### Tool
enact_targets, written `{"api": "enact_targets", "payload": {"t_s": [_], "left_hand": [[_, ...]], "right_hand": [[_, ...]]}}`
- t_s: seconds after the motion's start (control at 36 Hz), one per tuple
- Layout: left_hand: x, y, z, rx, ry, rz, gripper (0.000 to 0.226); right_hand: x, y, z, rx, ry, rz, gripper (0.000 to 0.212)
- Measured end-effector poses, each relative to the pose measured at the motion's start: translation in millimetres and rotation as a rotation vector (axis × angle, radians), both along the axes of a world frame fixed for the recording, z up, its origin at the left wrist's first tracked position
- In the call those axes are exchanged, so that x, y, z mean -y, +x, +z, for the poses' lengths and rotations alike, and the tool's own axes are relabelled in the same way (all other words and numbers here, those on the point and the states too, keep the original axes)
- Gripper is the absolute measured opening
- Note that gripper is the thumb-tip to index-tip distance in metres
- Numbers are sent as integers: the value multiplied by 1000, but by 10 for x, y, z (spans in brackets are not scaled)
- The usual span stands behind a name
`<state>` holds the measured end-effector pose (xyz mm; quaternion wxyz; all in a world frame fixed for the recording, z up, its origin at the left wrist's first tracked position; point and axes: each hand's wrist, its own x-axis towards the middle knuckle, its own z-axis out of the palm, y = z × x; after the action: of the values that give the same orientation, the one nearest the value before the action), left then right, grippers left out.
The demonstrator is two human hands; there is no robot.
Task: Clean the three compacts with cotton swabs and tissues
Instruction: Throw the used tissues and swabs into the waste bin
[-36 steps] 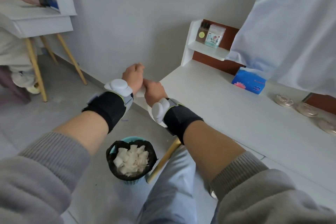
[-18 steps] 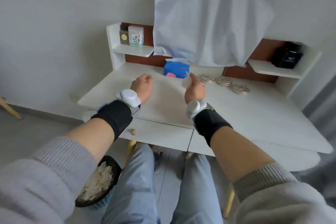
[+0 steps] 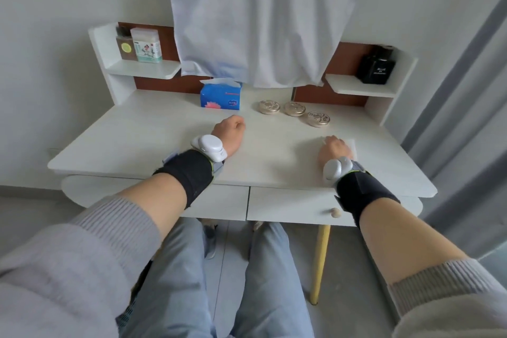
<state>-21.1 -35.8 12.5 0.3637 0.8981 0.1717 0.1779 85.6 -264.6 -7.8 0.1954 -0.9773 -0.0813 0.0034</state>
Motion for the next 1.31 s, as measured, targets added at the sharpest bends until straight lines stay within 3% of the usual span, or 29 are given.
{"api": "enact_targets", "payload": {"t_s": [0.39,0.53,0.72,0.83,0.92,1.0,1.08,1.22,1.31], "left_hand": [[-805,-568,-65,83,-72,181,34],[-1342,-1063,-52,91,-91,277,34],[-2115,-1925,-250,-43,-20,463,40],[-2456,-2480,-491,-89,-107,567,26],[-2583,-2792,-586,-47,-177,647,35],[-2664,-3074,-593,-25,-183,723,38],[-2736,-3341,-580,-25,-154,766,37],[-2733,-3408,-622,7,-189,765,33],[-2596,-3163,-584,17,-180,734,31]], "right_hand": [[-1608,-810,-85,47,-78,178,36],[-2534,-1423,-58,47,-63,364,37],[-3557,-2259,0,99,-33,646,32],[-3953,-2786,-33,163,33,803,34],[-4080,-3103,-119,220,75,940,42],[-4148,-3346,-339,56,-4,1121,48],[-4179,-3458,-563,-87,-98,1147,55],[-4159,-3409,-458,-40,105,1021,56],[-4054,-3196,-297,34,350,984,63]]}}
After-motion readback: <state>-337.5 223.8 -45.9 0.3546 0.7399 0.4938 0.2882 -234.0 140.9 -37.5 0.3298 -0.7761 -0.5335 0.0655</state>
